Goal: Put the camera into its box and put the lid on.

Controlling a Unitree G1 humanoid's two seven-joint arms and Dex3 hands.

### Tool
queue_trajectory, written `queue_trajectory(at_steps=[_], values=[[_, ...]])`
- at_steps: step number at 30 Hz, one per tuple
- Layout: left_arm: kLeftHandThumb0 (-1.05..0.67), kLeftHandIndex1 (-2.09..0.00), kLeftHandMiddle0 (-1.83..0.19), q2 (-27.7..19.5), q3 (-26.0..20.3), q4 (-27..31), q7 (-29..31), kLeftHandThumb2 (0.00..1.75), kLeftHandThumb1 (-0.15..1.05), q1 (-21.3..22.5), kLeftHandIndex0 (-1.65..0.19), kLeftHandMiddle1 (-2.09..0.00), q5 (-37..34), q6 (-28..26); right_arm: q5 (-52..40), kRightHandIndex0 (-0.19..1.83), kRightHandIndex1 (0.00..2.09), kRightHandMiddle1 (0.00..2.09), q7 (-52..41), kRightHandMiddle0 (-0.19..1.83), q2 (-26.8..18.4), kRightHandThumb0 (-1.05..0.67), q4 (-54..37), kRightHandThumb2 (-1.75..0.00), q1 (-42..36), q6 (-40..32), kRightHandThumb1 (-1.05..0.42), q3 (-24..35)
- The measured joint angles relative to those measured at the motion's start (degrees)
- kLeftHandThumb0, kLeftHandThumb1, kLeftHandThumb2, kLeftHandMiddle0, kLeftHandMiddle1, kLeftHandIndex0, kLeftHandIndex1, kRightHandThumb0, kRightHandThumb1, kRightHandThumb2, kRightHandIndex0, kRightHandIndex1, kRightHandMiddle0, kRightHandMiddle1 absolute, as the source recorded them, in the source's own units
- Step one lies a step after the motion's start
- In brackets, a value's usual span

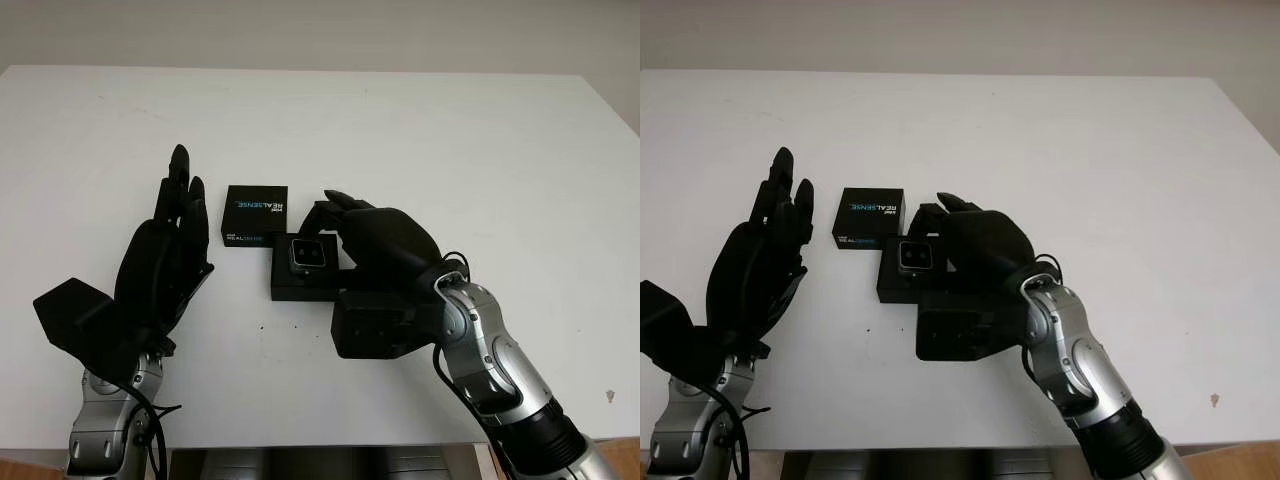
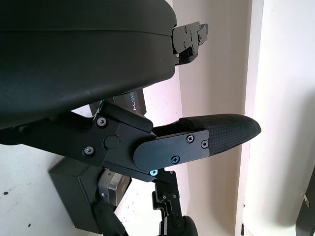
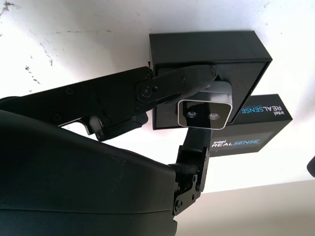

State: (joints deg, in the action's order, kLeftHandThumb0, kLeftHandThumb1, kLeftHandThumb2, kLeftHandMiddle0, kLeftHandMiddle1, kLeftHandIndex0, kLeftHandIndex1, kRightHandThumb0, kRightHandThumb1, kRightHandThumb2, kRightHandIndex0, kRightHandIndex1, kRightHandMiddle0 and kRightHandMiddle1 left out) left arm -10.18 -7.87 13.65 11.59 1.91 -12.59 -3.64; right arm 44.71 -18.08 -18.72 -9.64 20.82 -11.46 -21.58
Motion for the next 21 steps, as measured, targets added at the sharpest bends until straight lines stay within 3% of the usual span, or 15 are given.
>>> queue_trajectory(at_steps=[4,14,21], values=[[-0.82,0.0,0.19,0.0,0.0,0.0,0.0,0.64,1.05,-0.1,0.19,0.0,0.0,0.0,-1.5,0.24,0.09,0.65,1.3,0.19,0.9,-0.62,1.1,-0.06,1.0,-0.2,-0.96,1.6],[-0.82,0.0,0.19,0.0,0.0,0.0,0.1,0.63,1.05,-0.2,0.19,0.0,-0.1,0.0,-4.6,0.43,0.19,1.14,5.5,0.09,2.1,-0.67,5.5,-0.05,8.7,-1.2,-0.96,6.2],[-0.83,0.0,0.19,0.0,0.0,0.0,-0.2,0.62,1.05,-0.3,0.19,0.0,-0.1,0.0,-8.5,0.38,0.29,1.13,0.6,0.01,1.4,-0.7,6.7,-0.05,11.7,-4.8,-0.9,7.7]])
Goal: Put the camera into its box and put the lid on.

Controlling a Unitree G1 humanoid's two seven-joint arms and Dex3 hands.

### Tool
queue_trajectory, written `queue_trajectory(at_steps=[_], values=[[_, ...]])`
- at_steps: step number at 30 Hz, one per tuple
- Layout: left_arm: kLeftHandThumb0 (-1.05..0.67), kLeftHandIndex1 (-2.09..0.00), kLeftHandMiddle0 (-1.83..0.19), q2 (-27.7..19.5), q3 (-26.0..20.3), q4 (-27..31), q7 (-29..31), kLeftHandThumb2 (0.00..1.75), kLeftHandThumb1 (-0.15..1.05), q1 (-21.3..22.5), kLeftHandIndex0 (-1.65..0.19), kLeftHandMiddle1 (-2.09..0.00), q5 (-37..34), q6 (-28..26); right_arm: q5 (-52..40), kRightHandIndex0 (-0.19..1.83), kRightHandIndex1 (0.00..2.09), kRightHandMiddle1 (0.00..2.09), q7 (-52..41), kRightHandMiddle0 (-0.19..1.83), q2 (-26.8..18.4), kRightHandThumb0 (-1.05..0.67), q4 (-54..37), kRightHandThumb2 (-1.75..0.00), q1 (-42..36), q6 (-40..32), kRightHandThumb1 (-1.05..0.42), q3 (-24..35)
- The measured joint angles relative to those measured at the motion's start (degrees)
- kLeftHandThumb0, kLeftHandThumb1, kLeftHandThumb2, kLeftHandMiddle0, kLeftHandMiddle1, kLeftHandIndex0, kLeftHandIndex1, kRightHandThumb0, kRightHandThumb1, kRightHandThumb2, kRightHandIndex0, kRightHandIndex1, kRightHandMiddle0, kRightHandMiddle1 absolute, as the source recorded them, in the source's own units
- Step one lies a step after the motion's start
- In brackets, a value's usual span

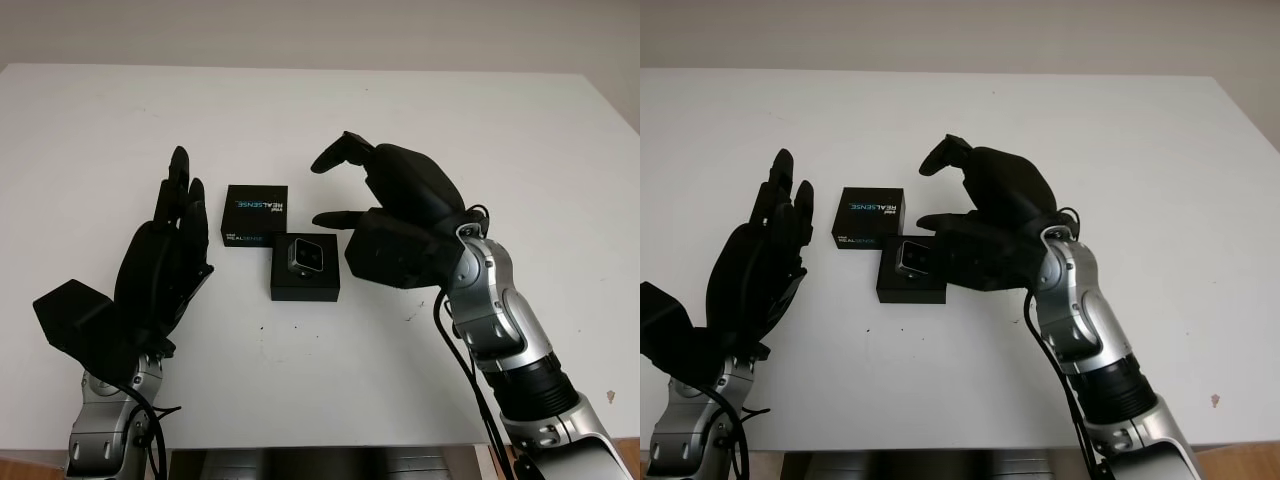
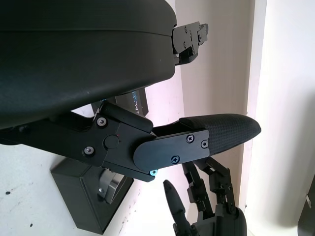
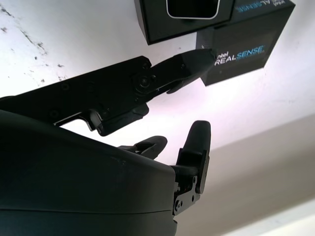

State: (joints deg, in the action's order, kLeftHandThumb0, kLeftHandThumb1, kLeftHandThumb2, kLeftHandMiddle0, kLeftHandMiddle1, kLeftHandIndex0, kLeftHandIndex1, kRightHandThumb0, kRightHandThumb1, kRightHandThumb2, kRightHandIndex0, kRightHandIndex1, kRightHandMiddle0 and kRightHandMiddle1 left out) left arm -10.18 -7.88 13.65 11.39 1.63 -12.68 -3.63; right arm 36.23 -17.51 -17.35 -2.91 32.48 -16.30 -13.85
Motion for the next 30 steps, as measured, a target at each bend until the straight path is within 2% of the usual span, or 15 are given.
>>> queue_trajectory(at_steps=[4,7,12,18,22,25,30], values=[[-0.82,0.0,0.19,0.0,0.0,0.0,0.0,0.63,1.05,0.0,0.19,0.0,0.0,0.0,-1.8,0.16,0.67,1.07,-3.6,0.06,-0.7,-0.72,-0.3,-0.05,0.3,-2.5,-0.88,0.3],[-0.82,0.0,0.19,0.0,0.0,0.0,0.0,0.64,1.05,0.0,0.19,0.0,0.0,0.0,-3.4,0.13,0.73,1.07,-4.0,0.08,-0.9,-0.71,-0.7,-0.06,0.3,-2.4,-0.88,0.8],[-0.83,0.0,0.19,0.0,0.0,0.0,0.0,0.63,1.05,0.0,0.19,0.0,0.0,0.0,-4.3,0.21,0.73,1.11,-0.1,0.17,-1.2,-0.69,-2.8,-0.05,-1.7,2.4,-0.88,1.0],[-0.82,0.0,0.19,-0.1,0.1,0.1,0.2,0.64,1.05,0.0,0.19,0.0,0.0,-0.2,-1.9,0.29,0.67,1.0,7.8,0.25,-1.1,-0.7,-5.4,-0.06,-8.3,8.8,-0.87,0.5],[-0.82,0.0,0.19,0.0,0.2,0.1,0.4,0.64,1.05,0.0,0.19,0.0,0.0,-0.2,1.5,0.23,0.66,1.04,9.2,0.2,-1.2,-0.71,-7.1,-0.06,-10.7,9.7,-0.91,-1.2],[-0.82,0.0,0.19,0.0,0.3,0.1,0.4,0.63,1.05,0.0,0.19,0.0,0.0,-0.3,6.0,0.16,0.66,1.17,9.2,0.14,-2.0,-0.73,-8.9,-0.06,-11.9,9.8,-0.94,-2.8],[-0.82,0.0,0.19,0.1,0.4,0.1,0.3,0.62,1.05,0.0,0.19,0.0,0.0,-0.8,12.2,0.1,0.59,1.19,4.0,0.04,-3.0,-0.75,-12.2,-0.05,-12.2,7.7,-0.95,-4.9]])
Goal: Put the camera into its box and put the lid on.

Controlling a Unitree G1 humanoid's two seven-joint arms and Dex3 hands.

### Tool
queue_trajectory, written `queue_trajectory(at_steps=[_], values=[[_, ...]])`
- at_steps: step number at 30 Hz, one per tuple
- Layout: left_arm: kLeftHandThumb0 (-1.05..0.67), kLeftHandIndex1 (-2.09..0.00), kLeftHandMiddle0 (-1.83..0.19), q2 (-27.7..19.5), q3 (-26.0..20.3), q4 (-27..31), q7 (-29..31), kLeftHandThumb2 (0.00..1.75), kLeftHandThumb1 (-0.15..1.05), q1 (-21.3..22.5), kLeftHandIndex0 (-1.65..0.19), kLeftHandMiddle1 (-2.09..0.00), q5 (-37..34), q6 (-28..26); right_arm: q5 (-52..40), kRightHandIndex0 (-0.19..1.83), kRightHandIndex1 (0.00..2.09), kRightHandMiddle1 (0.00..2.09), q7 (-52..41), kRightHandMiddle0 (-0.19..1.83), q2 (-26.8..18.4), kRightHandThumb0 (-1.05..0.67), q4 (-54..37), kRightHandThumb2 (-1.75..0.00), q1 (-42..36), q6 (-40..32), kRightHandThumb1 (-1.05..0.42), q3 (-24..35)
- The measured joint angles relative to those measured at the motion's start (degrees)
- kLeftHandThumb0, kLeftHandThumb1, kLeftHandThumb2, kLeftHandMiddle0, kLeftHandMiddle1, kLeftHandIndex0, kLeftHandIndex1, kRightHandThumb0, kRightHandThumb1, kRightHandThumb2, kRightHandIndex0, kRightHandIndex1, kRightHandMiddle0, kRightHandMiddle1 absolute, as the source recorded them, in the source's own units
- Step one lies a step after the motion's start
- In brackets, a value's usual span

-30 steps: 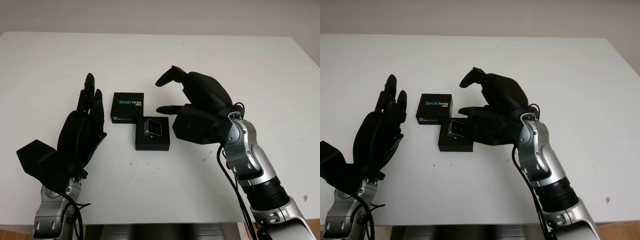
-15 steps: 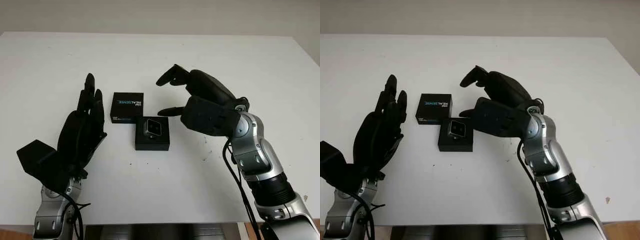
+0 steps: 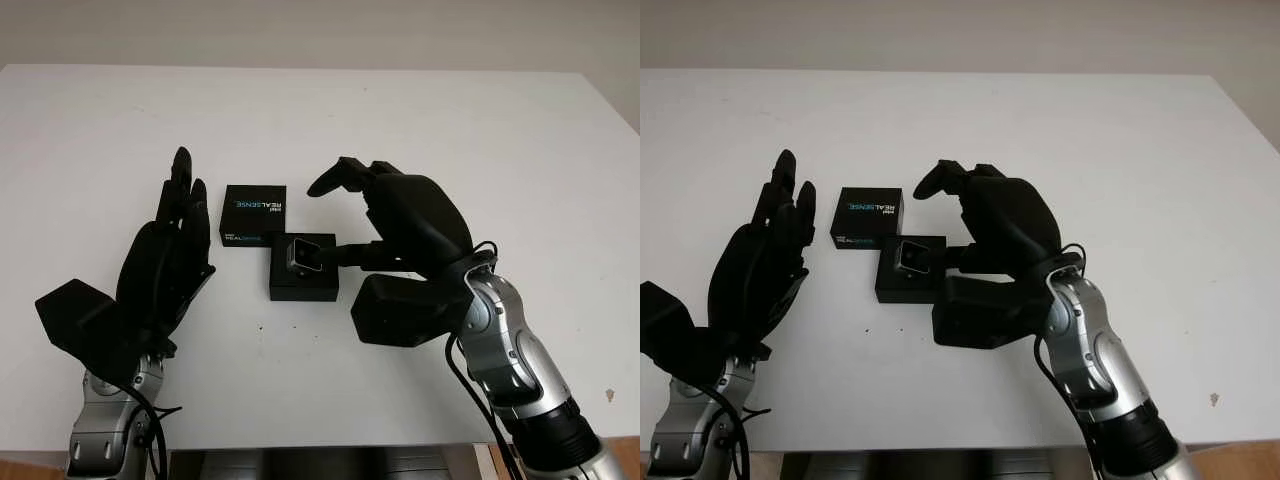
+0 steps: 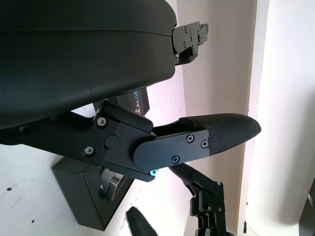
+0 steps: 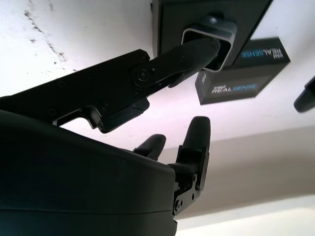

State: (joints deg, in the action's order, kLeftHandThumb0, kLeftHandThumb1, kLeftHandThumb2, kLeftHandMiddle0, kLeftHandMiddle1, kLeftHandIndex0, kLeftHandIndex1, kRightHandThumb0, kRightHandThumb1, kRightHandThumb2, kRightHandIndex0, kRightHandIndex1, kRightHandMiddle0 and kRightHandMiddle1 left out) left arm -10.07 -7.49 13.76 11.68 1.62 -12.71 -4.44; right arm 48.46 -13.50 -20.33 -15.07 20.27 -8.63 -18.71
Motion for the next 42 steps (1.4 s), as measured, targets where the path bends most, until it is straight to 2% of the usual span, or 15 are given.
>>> queue_trajectory(at_steps=[5,16,26,42], values=[[-0.82,0.0,0.19,0.5,0.3,0.0,0.1,0.62,1.05,0.0,0.19,0.0,-0.4,-0.5,4.2,0.14,0.58,1.21,-0.2,0.05,0.4,-0.72,-0.3,-0.05,-0.1,-0.4,-0.92,-1.8],[-0.81,0.0,0.19,0.6,0.3,0.0,0.1,0.62,1.05,0.0,0.19,0.0,-0.5,-0.3,5.9,0.19,0.64,1.27,2.4,0.1,2.9,-0.71,3.0,-0.06,-0.2,-1.2,-0.95,-2.8],[-0.82,0.0,0.19,0.8,0.3,0.0,0.3,0.62,1.05,0.0,0.19,0.0,-0.4,0.6,4.7,0.18,0.7,1.31,5.3,0.14,4.7,-0.7,6.1,-0.05,-0.2,-1.4,-0.95,-2.5],[-0.81,0.0,0.19,1.1,0.4,0.0,0.0,0.63,1.05,0.0,0.19,0.0,-0.2,0.9,2.6,0.17,0.7,1.31,5.2,0.16,5.1,-0.7,6.9,-0.05,-0.5,-1.4,-0.95,-2.3]])
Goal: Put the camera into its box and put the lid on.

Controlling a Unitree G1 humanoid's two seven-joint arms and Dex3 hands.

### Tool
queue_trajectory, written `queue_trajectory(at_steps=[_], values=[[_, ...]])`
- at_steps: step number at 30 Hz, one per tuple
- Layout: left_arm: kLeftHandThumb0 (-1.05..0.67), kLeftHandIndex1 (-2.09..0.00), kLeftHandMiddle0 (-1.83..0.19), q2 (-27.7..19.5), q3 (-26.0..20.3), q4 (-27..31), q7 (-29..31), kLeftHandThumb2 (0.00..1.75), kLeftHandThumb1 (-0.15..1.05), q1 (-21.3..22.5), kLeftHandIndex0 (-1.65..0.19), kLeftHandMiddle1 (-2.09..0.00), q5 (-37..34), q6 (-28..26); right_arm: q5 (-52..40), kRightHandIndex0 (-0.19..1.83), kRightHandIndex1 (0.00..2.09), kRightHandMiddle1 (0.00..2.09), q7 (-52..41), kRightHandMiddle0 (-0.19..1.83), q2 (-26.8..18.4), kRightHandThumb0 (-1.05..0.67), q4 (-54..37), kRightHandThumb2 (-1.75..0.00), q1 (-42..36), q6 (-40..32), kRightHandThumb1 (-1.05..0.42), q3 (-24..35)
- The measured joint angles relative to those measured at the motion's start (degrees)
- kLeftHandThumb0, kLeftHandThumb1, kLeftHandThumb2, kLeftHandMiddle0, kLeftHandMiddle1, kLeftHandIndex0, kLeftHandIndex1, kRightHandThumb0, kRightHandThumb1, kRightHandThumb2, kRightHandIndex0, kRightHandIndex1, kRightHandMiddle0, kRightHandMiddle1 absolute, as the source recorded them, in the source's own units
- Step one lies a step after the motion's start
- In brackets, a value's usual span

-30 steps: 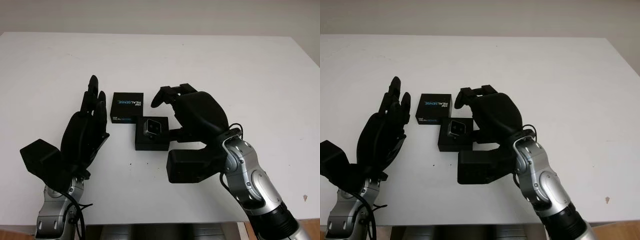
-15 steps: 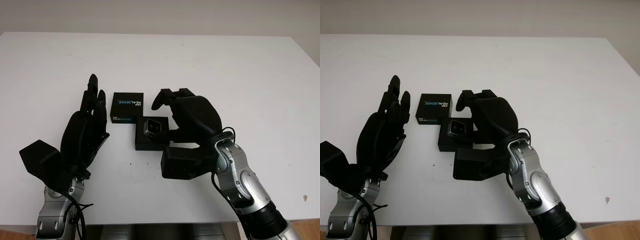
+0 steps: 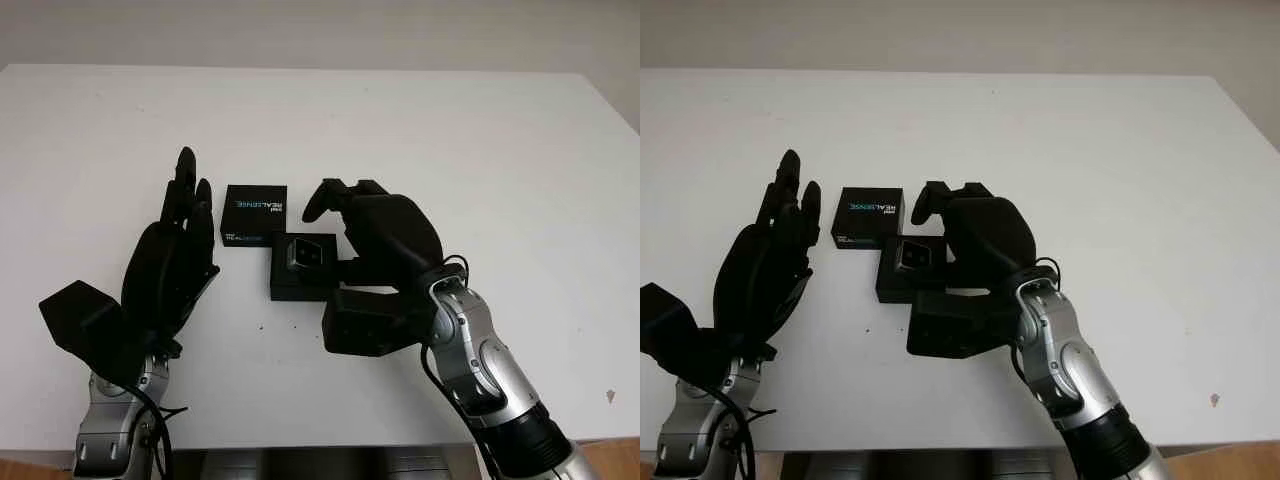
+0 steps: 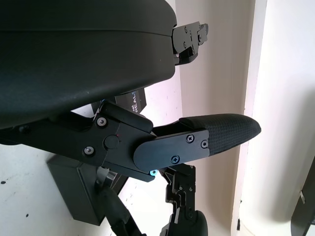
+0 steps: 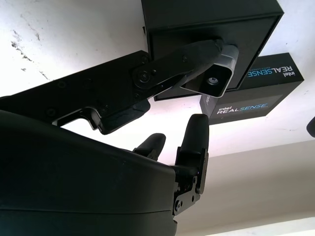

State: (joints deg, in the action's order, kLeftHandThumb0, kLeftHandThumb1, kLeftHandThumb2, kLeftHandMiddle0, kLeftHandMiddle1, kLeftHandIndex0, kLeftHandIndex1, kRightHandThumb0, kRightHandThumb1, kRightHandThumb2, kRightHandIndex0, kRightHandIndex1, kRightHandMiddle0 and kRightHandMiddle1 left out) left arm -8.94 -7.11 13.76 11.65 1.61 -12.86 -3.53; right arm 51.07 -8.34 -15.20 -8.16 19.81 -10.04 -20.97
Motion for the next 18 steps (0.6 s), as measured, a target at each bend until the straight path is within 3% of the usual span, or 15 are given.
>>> queue_trajectory(at_steps=[9,18], values=[[-0.82,0.0,0.19,0.0,0.0,0.0,0.0,0.64,1.05,0.0,0.19,0.0,0.0,0.1,0.1,0.17,0.71,1.36,-1.4,0.16,0.0,-0.7,-0.8,-0.05,-1.0,0.0,-0.93,-0.7],[-0.81,0.0,0.19,0.0,0.0,0.0,0.1,0.63,1.05,-0.3,0.19,0.0,0.0,0.1,2.2,0.26,0.77,1.44,4.8,0.31,0.0,-0.59,2.6,-0.06,-1.0,1.1,-0.93,-1.9]])
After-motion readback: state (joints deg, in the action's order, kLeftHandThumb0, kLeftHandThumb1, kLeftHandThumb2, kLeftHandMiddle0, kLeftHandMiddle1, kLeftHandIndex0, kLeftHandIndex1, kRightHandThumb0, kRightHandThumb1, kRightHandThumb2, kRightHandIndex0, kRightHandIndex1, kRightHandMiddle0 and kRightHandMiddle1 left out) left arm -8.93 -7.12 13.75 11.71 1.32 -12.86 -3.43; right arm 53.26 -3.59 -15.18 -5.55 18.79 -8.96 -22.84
